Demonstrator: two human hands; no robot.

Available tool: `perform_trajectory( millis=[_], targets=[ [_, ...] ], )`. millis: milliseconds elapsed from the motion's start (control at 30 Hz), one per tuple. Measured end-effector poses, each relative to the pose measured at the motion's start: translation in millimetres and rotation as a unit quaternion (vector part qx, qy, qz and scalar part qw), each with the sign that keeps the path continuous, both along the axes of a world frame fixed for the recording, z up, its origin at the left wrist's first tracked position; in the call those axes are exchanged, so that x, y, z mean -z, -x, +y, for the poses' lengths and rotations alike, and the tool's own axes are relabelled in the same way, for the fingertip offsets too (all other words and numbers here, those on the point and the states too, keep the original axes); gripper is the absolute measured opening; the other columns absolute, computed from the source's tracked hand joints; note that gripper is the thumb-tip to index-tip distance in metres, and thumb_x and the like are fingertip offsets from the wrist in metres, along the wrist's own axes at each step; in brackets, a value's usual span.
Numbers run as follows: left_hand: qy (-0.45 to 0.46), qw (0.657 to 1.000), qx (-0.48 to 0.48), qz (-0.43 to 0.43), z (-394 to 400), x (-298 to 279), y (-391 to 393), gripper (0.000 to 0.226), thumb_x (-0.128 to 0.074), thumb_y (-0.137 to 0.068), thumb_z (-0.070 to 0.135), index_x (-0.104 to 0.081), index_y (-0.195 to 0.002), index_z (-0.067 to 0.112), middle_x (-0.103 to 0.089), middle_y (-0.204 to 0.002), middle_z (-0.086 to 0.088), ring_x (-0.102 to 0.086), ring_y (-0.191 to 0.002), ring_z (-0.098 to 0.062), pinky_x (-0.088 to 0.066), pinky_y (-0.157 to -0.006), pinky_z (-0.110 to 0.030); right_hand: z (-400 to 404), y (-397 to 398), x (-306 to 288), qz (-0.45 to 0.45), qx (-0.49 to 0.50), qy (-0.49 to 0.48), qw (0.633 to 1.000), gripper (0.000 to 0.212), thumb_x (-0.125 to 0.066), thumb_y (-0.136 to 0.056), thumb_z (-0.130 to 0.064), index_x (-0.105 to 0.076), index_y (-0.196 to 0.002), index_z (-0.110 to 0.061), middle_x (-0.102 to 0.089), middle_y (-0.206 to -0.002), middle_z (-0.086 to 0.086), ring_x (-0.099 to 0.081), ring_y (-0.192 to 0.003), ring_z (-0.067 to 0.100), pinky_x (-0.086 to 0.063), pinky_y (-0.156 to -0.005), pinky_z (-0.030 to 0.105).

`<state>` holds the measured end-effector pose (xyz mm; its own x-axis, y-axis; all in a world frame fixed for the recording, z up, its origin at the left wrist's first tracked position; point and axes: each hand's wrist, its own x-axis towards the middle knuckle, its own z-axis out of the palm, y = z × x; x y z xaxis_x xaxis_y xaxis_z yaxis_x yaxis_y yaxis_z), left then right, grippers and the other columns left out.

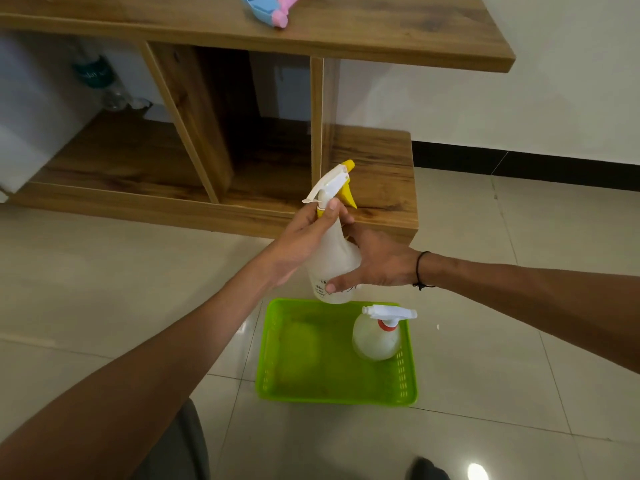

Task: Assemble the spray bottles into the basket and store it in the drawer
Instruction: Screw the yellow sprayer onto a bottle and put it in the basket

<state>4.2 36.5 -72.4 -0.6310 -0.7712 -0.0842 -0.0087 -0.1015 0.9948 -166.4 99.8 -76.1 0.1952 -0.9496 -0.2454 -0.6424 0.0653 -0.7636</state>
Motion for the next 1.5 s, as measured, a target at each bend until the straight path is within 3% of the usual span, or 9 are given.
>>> perform_trajectory(
  millis=[133,267,400,533,633,767,867,1133,1500],
  targets=[
    [0.032,0.983,0.125,-0.128,-14.0,0.9,-30.0,0.035,-0.068,-0.102,0.039,-0.059,-0.134,0.030,-0.065,-0.130,0.018,-0.064,-0.112,0.012,-0.054,-0.088,-0.012,-2.9,-9.1,7.8,0.014,-0.002,0.022,1.000,0.091,-0.098,-0.064,-0.050,-0.050,-0.139,-0.030,-0.064,-0.124,-0.017,-0.063,-0.111,0.001,-0.054,-0.086,0.020],
    [0.071,0.938,0.224,-0.255,-14.9,16.4,-58.8,0.093,-0.084,-0.089,0.043,-0.024,-0.159,0.034,-0.052,-0.148,0.016,-0.056,-0.133,-0.002,-0.059,-0.102,-0.031,-3.6,-14.2,11.9,0.024,0.009,0.014,1.000,0.093,-0.098,-0.058,-0.055,-0.049,-0.134,-0.032,-0.063,-0.121,-0.020,-0.063,-0.107,0.000,-0.053,-0.083,0.021],
    [0.067,0.938,0.228,-0.253,-10.8,27.1,-72.3,0.091,-0.088,-0.083,0.047,-0.030,-0.152,0.036,-0.053,-0.146,0.011,-0.060,-0.131,-0.013,-0.065,-0.092,-0.045,6.8,-13.7,16.1,0.008,-0.032,-0.017,0.999,0.094,-0.100,-0.066,-0.040,-0.044,-0.141,-0.028,-0.059,-0.131,-0.013,-0.062,-0.115,0.004,-0.058,-0.093,0.029],
    [0.129,0.919,0.267,-0.261,-10.9,34.5,-88.3,0.086,-0.091,-0.082,0.038,-0.036,-0.148,0.032,-0.050,-0.148,0.016,-0.051,-0.139,-0.006,-0.055,-0.101,-0.023,10.9,-14.5,13.3,-0.070,-0.017,-0.073,0.995,0.084,-0.094,-0.077,-0.018,-0.047,-0.147,-0.019,-0.061,-0.139,0.006,-0.068,-0.120,0.027,-0.059,-0.102,0.049],
    [0.115,0.925,0.253,-0.258,-8.3,35.7,-93.3,0.061,-0.085,-0.090,0.027,-0.048,-0.138,0.029,-0.061,-0.136,0.009,-0.062,-0.128,-0.010,-0.063,-0.088,-0.029,12.5,-10.1,5.5,-0.128,0.004,-0.132,0.983,0.055,-0.085,-0.087,-0.016,-0.060,-0.136,-0.015,-0.070,-0.130,0.011,-0.070,-0.120,0.028,-0.064,-0.092,0.037],
    [0.046,0.941,0.242,-0.232,7.5,32.0,-80.6,0.061,-0.084,-0.091,0.022,-0.047,-0.139,0.021,-0.064,-0.136,0.002,-0.064,-0.128,-0.008,-0.064,-0.096,-0.047,18.4,-15.5,9.0,-0.071,0.013,-0.043,0.996,0.044,-0.090,-0.081,-0.019,-0.069,-0.117,-0.008,-0.076,-0.116,0.010,-0.073,-0.111,0.026,-0.060,-0.097,0.044],
    [0.120,0.923,0.248,-0.268,19.9,32.5,-70.7,0.070,-0.089,-0.085,0.035,-0.043,-0.134,0.019,-0.058,-0.141,0.002,-0.059,-0.134,-0.013,-0.055,-0.110,-0.044,24.0,-24.6,17.1,-0.054,0.020,-0.001,0.998,0.041,-0.094,-0.076,-0.021,-0.072,-0.110,-0.015,-0.079,-0.110,0.002,-0.075,-0.106,0.021,-0.059,-0.099,0.048],
    [0.201,0.914,0.157,-0.315,35.7,42.4,-64.0,0.060,-0.089,-0.082,0.040,-0.056,-0.128,0.020,-0.075,-0.118,0.005,-0.075,-0.105,-0.013,-0.061,-0.095,-0.045,23.6,-28.9,17.9,-0.004,0.025,-0.015,1.000,0.041,-0.096,-0.073,-0.032,-0.080,-0.100,-0.007,-0.080,-0.100,0.015,-0.076,-0.098,0.034,-0.059,-0.093,0.055],
    [0.336,0.819,0.199,-0.420,37.3,50.5,-67.5,0.052,-0.075,-0.087,0.058,-0.055,-0.129,0.035,-0.075,-0.112,0.014,-0.072,-0.097,-0.012,-0.060,-0.086,-0.044,21.0,-31.5,7.2,0.088,-0.085,-0.087,0.989,0.025,-0.090,-0.082,-0.028,-0.083,-0.102,-0.015,-0.082,-0.099,0.000,-0.077,-0.098,0.020,-0.060,-0.097,0.045]
  ],
)
